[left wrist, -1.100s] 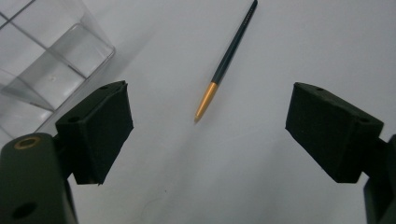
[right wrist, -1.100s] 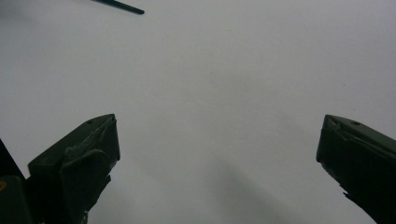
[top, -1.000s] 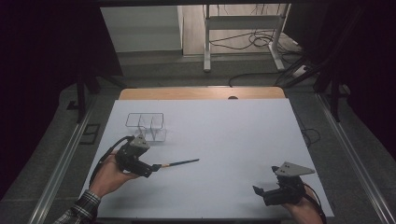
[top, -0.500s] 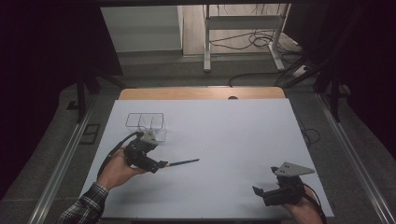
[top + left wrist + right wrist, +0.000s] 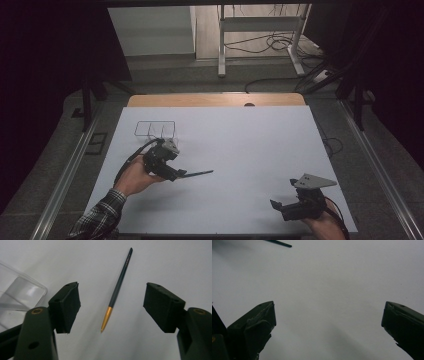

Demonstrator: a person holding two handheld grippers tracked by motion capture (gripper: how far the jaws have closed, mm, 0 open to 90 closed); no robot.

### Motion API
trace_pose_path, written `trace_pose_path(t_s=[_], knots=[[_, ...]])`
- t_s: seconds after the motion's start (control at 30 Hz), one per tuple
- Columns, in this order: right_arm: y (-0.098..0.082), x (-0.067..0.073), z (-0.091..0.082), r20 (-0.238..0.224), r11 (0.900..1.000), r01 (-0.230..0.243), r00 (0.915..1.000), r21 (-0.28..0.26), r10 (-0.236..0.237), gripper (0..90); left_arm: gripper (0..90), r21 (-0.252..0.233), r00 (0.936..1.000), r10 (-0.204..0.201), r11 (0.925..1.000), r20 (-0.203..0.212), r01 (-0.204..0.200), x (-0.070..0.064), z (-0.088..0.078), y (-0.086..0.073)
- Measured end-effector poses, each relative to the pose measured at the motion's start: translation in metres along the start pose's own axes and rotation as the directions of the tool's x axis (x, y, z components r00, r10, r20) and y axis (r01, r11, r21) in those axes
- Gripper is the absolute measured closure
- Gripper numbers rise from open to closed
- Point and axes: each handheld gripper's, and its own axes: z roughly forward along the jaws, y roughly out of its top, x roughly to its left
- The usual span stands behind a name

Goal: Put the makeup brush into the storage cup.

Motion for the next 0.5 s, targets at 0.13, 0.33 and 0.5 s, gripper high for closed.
trace_pose_path(t_s=[0.13, 0.33, 0.5], knots=[[0.000, 0.000, 0.000, -0.002, 1.000, 0.002, 1.0000, 0.002, -0.002, 0.0, 34.4, 0.021, 0.9997, 0.022, 0.9995, 0.012, -0.022, 0.002, 0.006, 0.005], [0.000, 0.000, 0.001, -0.001, 1.000, 0.005, 1.0000, 0.006, -0.005, 0.0, 42.1, 0.035, 0.9992, 0.031, 0.9989, 0.024, -0.032, 0.002, 0.012, 0.010], [0.000, 0.000, 0.001, 0.000, 1.000, 0.005, 1.0000, 0.006, -0.005, 0.0, 50.2, 0.048, 0.9990, 0.030, 0.9983, 0.033, -0.031, 0.002, 0.019, 0.012]])
